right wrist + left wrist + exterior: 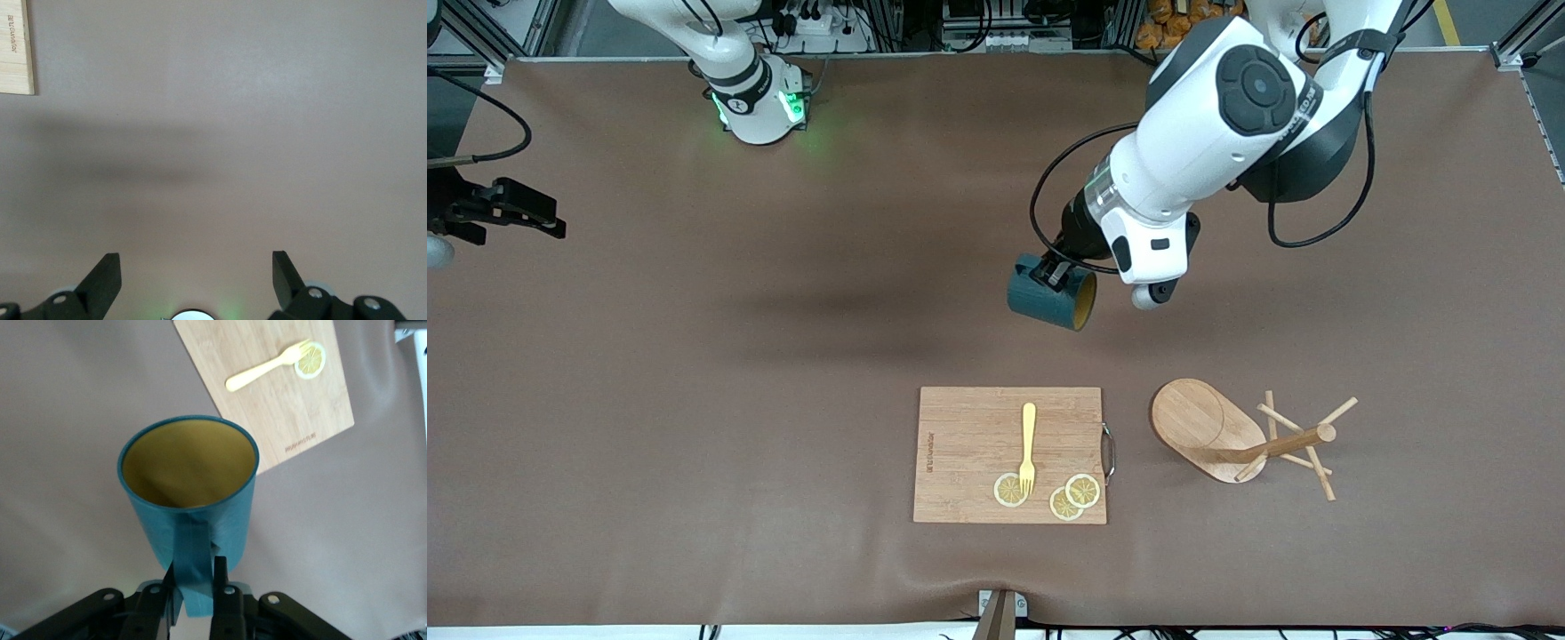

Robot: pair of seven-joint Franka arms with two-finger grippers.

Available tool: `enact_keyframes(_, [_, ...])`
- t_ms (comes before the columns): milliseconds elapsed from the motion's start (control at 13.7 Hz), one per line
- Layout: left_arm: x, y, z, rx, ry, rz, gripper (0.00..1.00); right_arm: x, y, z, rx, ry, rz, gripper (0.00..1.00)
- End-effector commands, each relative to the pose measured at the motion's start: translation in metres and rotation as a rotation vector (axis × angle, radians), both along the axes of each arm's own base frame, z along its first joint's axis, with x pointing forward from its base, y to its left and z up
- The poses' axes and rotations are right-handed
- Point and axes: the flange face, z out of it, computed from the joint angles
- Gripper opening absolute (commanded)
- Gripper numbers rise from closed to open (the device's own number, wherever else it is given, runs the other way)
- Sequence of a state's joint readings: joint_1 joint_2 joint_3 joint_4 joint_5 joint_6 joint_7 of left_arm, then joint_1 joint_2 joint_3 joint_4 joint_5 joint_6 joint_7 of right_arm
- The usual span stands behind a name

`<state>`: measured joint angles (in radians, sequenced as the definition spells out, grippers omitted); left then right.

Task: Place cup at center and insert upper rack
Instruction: 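Lift the mug by its handle with the left gripper and tilt it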

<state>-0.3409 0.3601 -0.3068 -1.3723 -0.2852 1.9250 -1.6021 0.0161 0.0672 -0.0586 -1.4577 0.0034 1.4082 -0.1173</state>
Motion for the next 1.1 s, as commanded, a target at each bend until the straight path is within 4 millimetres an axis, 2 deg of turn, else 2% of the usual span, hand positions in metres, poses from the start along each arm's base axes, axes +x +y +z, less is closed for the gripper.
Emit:
enact_keyframes(0, [-0.01,0.009,0.009,-0.05,0.022,0.005,0.0,-0.001,0.008,0.0,-0.002,-0.002,-0.003,1.0])
enact_keyframes(219, [0.018,0.05,0.007,-0.182,0.088,0.037,0.0,-0.002,0.018,-0.001,-0.012,-0.001,-0.064,1.0])
enact_keyframes(512, [0.039,0.09,0.003,-0.279,0.142,0.04,0.0,0.002,0.012,0.004,-0.009,-0.044,-0.049,1.0])
enact_keyframes(804, [0.07,0.15,-0.009,-0.453,0.218,0.097,0.0,0.004,0.018,0.004,-0.012,-0.052,-0.049,1.0])
enact_keyframes(1024, [0.08,0.175,-0.019,-0.523,0.252,0.083,0.0,0.005,0.013,0.012,-0.011,-0.086,-0.059,1.0])
